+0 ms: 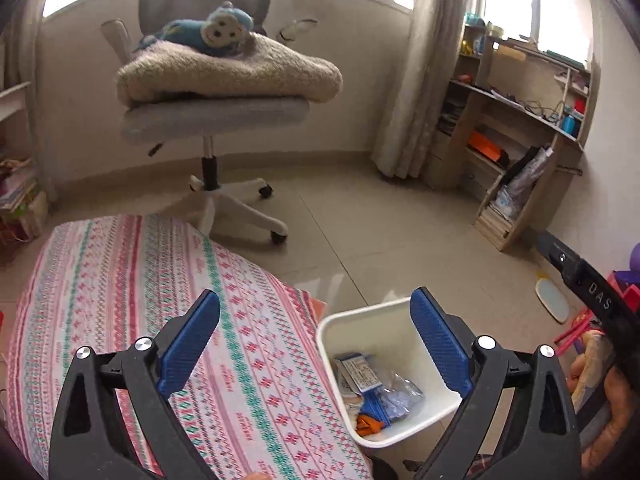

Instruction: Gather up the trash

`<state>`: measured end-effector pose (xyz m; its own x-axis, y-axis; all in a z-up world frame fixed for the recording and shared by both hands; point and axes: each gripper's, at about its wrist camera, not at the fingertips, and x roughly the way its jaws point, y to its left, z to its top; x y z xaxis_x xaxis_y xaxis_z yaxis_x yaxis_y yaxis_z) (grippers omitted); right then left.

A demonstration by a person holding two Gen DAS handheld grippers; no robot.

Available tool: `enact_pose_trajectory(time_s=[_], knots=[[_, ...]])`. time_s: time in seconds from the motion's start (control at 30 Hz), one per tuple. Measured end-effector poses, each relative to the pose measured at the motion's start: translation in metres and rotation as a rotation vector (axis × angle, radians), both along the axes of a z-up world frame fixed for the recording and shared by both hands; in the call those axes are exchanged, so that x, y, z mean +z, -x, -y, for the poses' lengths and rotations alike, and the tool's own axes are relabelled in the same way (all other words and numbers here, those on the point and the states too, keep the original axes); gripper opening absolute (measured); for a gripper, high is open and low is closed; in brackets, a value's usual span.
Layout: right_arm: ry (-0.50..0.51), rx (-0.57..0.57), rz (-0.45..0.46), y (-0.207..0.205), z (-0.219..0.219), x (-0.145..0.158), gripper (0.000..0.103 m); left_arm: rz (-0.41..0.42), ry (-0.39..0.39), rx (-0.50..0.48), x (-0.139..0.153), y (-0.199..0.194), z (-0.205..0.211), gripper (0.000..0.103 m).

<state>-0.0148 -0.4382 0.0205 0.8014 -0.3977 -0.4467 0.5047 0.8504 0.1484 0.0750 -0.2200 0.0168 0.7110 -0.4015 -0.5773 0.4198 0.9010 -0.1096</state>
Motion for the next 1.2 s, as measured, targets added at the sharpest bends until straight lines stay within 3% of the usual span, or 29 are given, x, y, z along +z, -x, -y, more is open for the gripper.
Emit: enact_pose_trajectory(time_s=[0.13,0.27,0.4,0.63,1.2], knots=[[0.027,0.044,-0.003,-0.007,-0.032,0.003,0.096,0.141,0.026,0.145,0.016,0.013,-0.042,0.096],[0.001,0.089,-0.013,-0.014,-0.063,0.003,0.096,0.174,-0.036,0.277,0.023,0.016,-0.072,0.096],[0.006,0.158,-0.022,-0.023,-0.099,0.001,0.096,0.149,-0.084,0.356,0.018,0.012,-0.103,0.096],[0.055,0.216,-0.051,-0.038,-0.154,-0.006,0.096,0.07,-0.06,0.401,-0.004,0.004,-0.154,0.096],[0.095,0.366,-0.103,-0.086,-0.232,-0.03,0.096,-0.035,-0.08,0.484,-0.023,-0.013,-0.205,0.096]])
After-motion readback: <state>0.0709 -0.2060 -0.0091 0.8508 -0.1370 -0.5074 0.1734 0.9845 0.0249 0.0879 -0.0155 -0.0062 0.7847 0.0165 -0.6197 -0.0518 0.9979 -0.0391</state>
